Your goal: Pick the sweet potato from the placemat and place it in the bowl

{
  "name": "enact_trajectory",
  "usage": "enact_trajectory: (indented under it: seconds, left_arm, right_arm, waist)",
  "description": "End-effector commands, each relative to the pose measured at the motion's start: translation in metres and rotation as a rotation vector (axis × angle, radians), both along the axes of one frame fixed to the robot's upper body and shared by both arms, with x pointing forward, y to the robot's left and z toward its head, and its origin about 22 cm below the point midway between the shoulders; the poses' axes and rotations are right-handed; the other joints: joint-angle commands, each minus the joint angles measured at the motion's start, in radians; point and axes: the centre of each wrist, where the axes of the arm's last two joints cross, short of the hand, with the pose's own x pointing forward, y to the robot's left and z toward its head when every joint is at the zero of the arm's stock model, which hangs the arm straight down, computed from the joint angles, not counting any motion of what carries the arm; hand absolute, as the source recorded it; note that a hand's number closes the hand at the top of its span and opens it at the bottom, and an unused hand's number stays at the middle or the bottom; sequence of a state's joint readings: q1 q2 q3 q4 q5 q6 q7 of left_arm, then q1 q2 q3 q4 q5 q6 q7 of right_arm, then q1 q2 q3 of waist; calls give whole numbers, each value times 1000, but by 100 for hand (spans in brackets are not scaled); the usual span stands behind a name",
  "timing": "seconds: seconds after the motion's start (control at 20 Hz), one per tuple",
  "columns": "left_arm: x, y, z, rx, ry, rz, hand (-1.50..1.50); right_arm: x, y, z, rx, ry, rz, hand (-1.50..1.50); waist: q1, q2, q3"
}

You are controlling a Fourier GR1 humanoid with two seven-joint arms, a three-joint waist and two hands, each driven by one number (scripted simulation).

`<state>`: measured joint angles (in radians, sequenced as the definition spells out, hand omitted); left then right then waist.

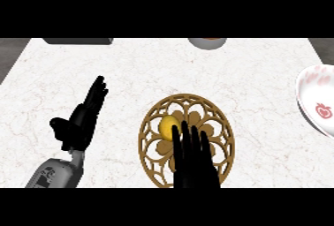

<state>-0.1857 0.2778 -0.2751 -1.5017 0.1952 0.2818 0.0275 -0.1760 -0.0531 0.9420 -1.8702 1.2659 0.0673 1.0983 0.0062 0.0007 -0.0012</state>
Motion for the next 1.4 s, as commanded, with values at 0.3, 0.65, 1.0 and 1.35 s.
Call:
enact_trajectory:
  seconds: [0.3, 0.65, 1.0, 1.35]
  left_arm:
    - [5, 17, -3, 0, -3, 12, 0]
    - [5, -1, 5, 0, 10, 15, 0]
    - [-10, -7, 1, 7, 4, 13, 0]
    - [-5, -6, -1, 17, -3, 20, 0]
  right_arm:
    - [-19, 7, 11, 87, 94, -61, -150]
    - [-10, 2, -4, 190, 73, -12, -150]
    - [-17, 4, 3, 257, 123, -27, -150]
    - [-13, -19, -34, 291, 123, -45, -150]
  waist:
    - [-9, -1, 1]
    - [-9, -1, 1]
    - [-8, -2, 1]
    - [-10, -2, 1]
